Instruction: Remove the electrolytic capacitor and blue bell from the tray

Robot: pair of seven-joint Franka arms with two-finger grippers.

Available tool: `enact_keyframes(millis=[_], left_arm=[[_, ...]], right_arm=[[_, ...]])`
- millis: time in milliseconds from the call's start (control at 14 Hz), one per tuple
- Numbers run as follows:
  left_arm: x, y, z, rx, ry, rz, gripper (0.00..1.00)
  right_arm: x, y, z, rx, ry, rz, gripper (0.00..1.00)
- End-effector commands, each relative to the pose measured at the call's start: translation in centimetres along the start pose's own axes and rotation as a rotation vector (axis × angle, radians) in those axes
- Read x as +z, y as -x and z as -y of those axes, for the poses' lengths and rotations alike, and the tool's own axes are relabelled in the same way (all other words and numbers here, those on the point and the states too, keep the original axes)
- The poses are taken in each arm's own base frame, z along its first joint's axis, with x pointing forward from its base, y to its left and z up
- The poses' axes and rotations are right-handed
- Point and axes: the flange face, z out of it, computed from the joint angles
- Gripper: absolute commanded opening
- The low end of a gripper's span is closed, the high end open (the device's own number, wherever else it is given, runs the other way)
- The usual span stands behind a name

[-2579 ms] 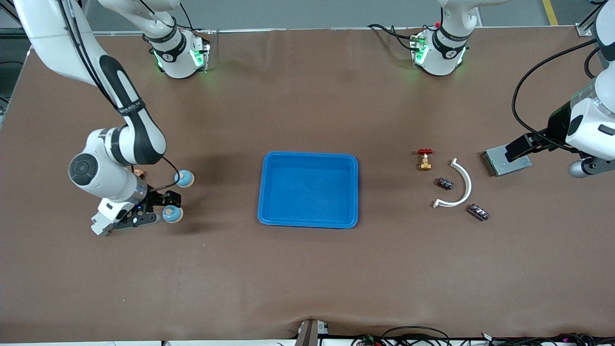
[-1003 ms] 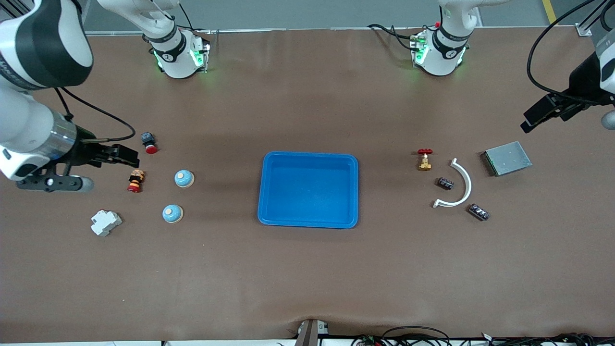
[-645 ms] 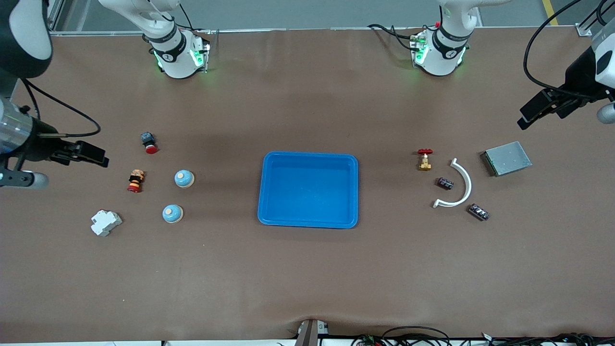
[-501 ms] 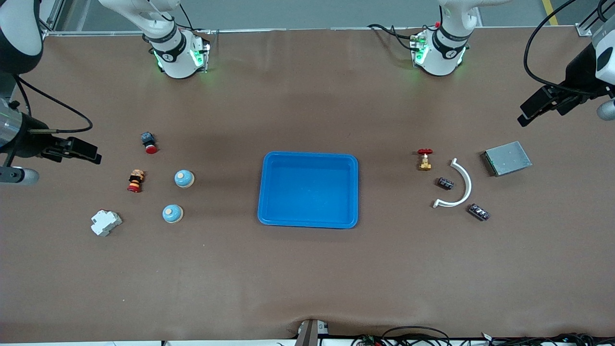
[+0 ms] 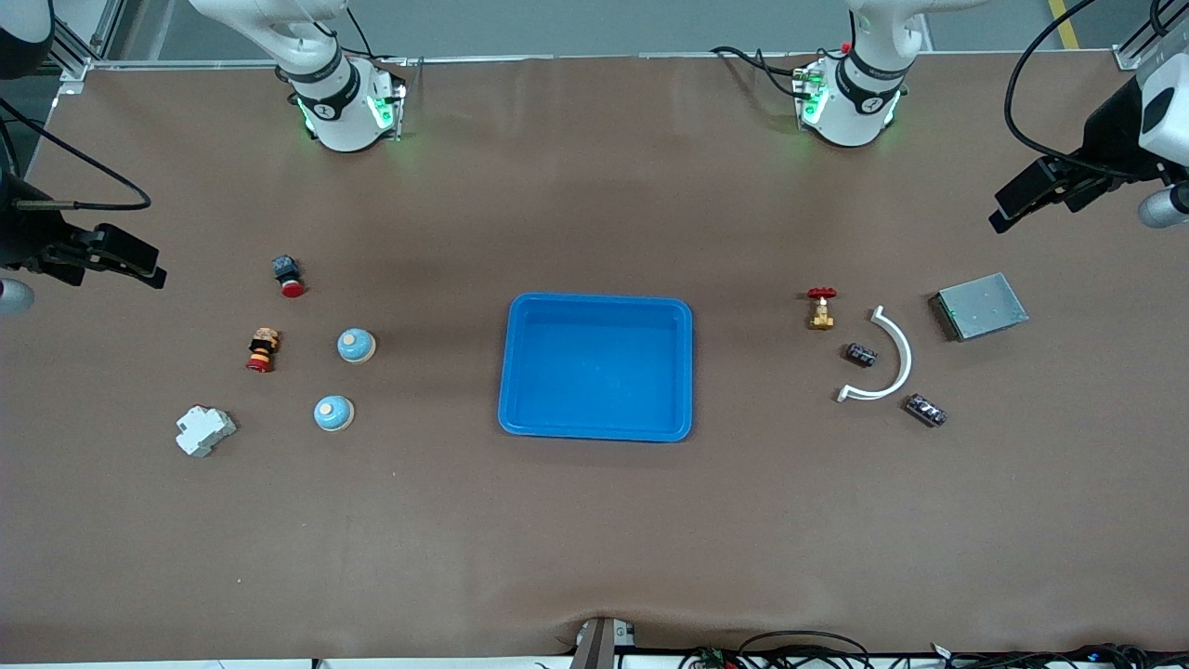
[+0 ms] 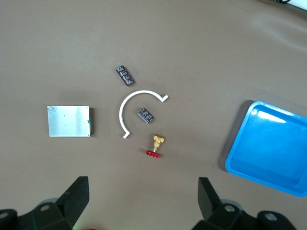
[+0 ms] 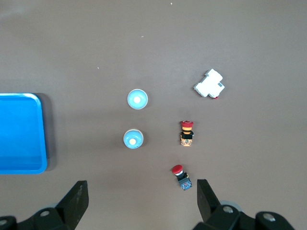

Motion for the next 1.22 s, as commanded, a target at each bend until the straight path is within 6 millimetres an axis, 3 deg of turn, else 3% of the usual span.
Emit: enact_keyframes(millis=[0, 645, 1146], left_arm=[[-0.7, 0.2, 0.3, 0.099, 0.01, 0.003, 1.0], [-1.0, -0.8, 0.9, 0.257, -0.054, -0.023, 1.0], [-1.0, -0.8, 0.4, 0.157, -0.052, -0.026, 1.0]], right_arm=[[-0.4, 1.2, -0.4, -0.011, 0.016, -0.003, 1.0], [-0.7, 2.5, -0.9, -0.001, 0.005, 0.021, 1.0], [-1.2, 2.9, -1.4, 0.005, 0.004, 0.018, 1.0]])
